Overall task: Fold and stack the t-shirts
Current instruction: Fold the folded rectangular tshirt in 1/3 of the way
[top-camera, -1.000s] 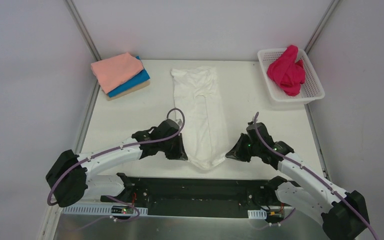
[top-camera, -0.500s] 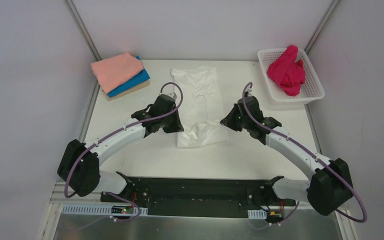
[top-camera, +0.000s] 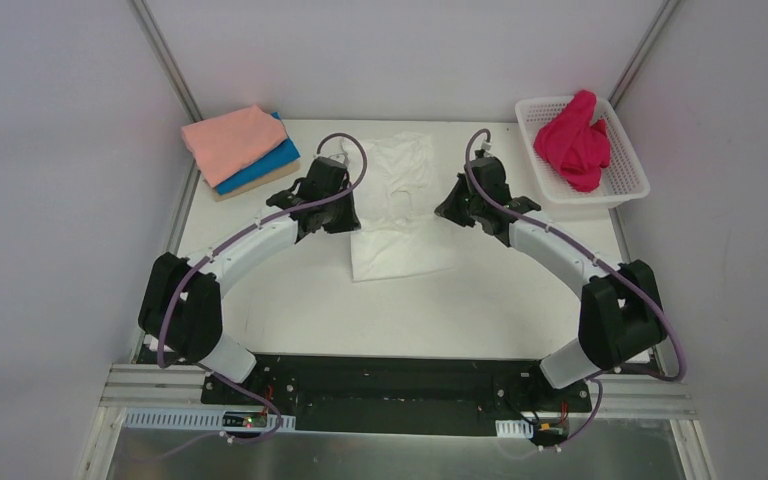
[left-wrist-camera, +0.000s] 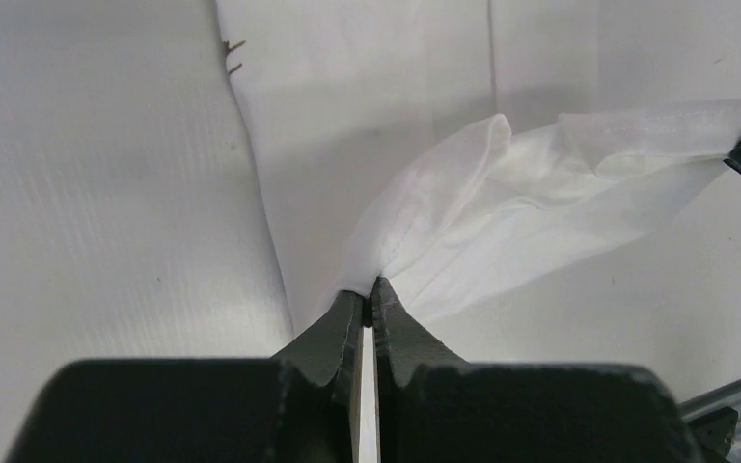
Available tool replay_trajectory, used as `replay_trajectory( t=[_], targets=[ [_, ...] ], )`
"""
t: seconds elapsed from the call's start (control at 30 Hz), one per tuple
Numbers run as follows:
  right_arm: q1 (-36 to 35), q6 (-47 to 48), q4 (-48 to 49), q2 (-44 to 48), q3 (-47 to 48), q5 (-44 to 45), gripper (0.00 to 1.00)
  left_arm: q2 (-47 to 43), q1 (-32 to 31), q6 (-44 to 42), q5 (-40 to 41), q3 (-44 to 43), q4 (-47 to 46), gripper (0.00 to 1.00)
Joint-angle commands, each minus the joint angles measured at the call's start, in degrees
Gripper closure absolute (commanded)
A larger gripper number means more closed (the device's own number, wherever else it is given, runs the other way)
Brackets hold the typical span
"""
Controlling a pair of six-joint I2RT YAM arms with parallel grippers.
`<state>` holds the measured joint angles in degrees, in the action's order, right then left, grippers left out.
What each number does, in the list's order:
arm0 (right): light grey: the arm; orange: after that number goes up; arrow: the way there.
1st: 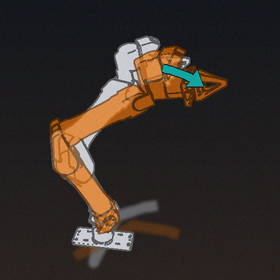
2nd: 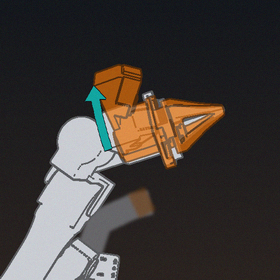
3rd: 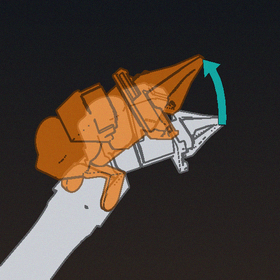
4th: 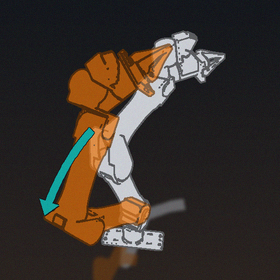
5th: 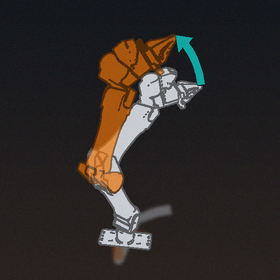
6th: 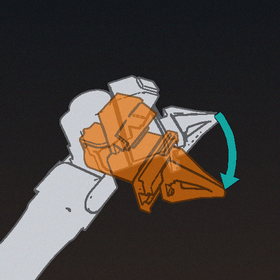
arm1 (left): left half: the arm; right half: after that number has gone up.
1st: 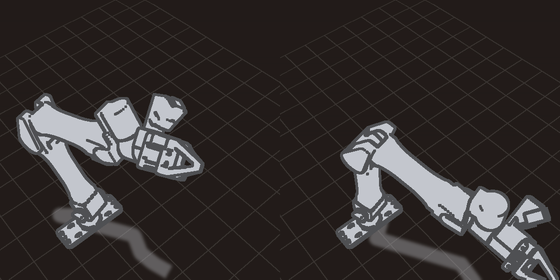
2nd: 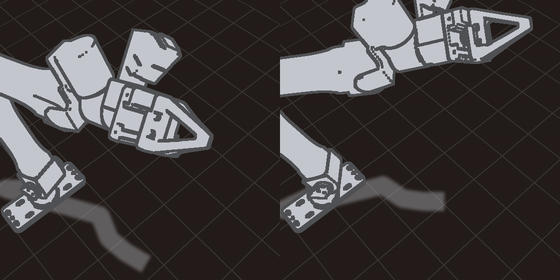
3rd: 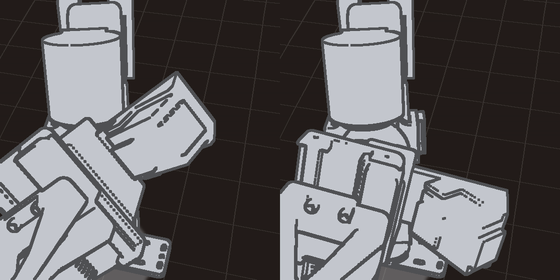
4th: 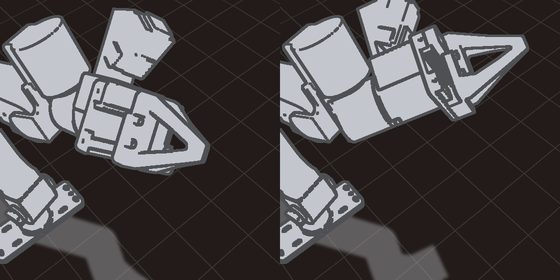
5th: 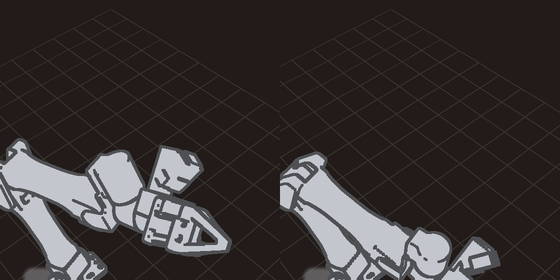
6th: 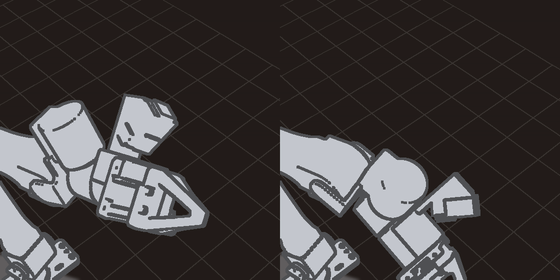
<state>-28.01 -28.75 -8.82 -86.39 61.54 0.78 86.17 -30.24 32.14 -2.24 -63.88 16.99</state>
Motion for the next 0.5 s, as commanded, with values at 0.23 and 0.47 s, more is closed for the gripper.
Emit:
replay_trajectory(
  t=[0.23,0.47],
  targets=[
    [3.5,3.0,2.3,-6.3,7.8,-3.6,1.00,7.4,4.4,-5.1,-0.9,-8.0,-0.7,1.00],
    [5.3,3.4,2.7,-10.4,10.7,-5.5,1.00,12.3,5.5,-6.2,-1.5,-11.6,-1.3,1.00]
  ],
)
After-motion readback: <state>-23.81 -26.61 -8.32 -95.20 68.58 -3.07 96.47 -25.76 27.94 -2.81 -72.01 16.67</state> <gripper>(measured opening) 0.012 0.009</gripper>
